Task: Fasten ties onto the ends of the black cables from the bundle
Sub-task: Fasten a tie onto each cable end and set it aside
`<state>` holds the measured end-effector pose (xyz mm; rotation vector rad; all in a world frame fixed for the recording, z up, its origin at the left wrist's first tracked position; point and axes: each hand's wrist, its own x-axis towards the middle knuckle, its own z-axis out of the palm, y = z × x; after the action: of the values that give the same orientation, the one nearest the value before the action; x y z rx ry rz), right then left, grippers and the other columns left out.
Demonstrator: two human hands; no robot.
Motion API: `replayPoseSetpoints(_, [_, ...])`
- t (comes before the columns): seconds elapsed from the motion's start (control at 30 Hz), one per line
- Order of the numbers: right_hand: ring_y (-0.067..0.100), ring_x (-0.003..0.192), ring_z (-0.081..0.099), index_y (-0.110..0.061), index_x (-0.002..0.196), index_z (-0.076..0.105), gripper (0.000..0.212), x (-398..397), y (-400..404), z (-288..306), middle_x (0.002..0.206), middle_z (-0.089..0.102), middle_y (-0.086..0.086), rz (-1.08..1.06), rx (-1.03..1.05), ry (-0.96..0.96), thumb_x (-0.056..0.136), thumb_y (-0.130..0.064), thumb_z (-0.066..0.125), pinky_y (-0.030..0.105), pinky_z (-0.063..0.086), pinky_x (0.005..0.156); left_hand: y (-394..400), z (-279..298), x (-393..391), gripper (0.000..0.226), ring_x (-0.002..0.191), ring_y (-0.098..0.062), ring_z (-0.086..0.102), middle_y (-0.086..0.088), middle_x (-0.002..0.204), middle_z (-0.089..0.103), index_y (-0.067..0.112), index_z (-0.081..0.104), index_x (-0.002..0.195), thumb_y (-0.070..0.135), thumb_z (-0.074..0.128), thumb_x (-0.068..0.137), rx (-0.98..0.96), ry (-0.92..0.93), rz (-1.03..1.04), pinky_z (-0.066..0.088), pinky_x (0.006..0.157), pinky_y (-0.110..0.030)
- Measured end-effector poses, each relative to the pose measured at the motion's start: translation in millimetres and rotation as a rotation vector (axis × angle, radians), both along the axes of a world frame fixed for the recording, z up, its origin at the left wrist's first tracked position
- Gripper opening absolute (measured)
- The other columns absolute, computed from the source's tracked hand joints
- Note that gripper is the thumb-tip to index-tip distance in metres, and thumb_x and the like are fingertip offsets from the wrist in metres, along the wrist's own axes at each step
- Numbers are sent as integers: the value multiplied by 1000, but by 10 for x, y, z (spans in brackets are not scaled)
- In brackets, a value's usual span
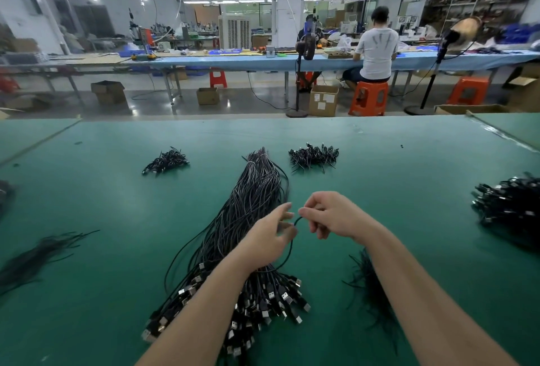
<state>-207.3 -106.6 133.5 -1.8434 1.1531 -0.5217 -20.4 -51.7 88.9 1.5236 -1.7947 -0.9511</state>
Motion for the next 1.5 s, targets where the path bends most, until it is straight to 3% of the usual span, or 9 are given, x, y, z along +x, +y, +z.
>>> replayPoseSetpoints(0.2, [12, 51, 46, -18, 80, 47, 36, 215, 3, 48, 60, 57, -3, -176, -138, -11, 106, -41, 41, 29, 38, 52, 0, 216, -244, 29, 51, -4, 46, 8, 76, 66, 22, 63, 93, 23, 38, 109, -89, 36, 45, 39, 52, -24])
replayPoseSetpoints(0.5, [11, 51, 49, -14, 100, 57, 56, 355, 62, -10, 62, 57, -2, -213, -34, -129, 103, -61, 27, 27, 40, 52, 3, 111, -87, 28, 53, -9, 50, 4, 72, 64, 22, 63, 88, 10, 43, 103, -60, -219, 57, 41, 52, -25])
replayPoseSetpoints(0.6, [11, 48, 49, -13, 108, 62, 68, 386, 66, -77, 66, 64, 3, -271, 147, -394, 103, -64, 17, 23, 41, 48, -24, 92, -3, 31, 51, -10, 48, 5, 66, 65, 13, 67, 89, 14, 42, 106, 3, 250, 197, 40, 49, -24])
replayPoseSetpoints(0.7, [15, 98, 64, -18, 129, 63, 71, 490, 139, -253, 124, 68, 5, -120, 248, -423, 103, -62, 13, 33, 50, 85, -59, 184, 49, 29, 44, -10, 39, -3, 68, 60, 4, 65, 93, 20, 43, 105, 141, 1089, 264, 35, 41, -22])
replayPoseSetpoints(0.8, [12, 128, 56, -23, 134, 60, 64, 632, 331, -442, 133, 65, -3, 138, 303, -441, 98, -67, 32, 36, 40, 110, -99, 314, 78, 32, 42, -9, 35, -4, 66, 57, 4, 63, 95, 23, 41, 107, 179, 1430, 339, 33, 36, -21])
replayPoseSetpoints(1.0, [11, 50, 45, -16, 81, 68, 46, 626, 392, -517, 54, 35, -7, 201, 299, -376, 107, -43, 42, 33, 51, 68, -43, 473, 330, 32, 40, -7, 32, -2, 68, 58, 6, 61, 99, 24, 36, 109, 211, 1476, 357, 28, 36, -19])
replayPoseSetpoints(1.2, [10, 52, 36, -18, 72, 52, 41, 515, 272, -566, 59, 38, -7, 172, 229, -248, 106, -39, 46, 26, 38, 58, 103, 392, 450, 42, 81, -24, 77, -16, 103, 76, 2, 69, 101, 25, 34, 108, 228, 1422, 225, 60, 57, -28])
replayPoseSetpoints(1.4, [6, 51, 40, -21, 66, 49, 43, 457, 214, -466, 56, 43, -11, 391, 393, -280, 108, -26, 38, 20, 43, 66, 282, 113, 281, 30, 105, -44, 69, -29, 108, 71, 0, 73, 95, 24, 54, 99, 378, 1179, -246, 59, 82, -50])
replayPoseSetpoints(1.5, [14, 56, 41, -21, 60, 50, 46, 439, 114, -295, 56, 45, -5, 262, 243, 46, 105, -28, 47, 25, 40, 63, 307, -35, 306, 33, 116, -52, 61, -37, 115, 65, -6, 69, 101, 20, 49, 104, 456, 1024, -260, 49, 99, -61])
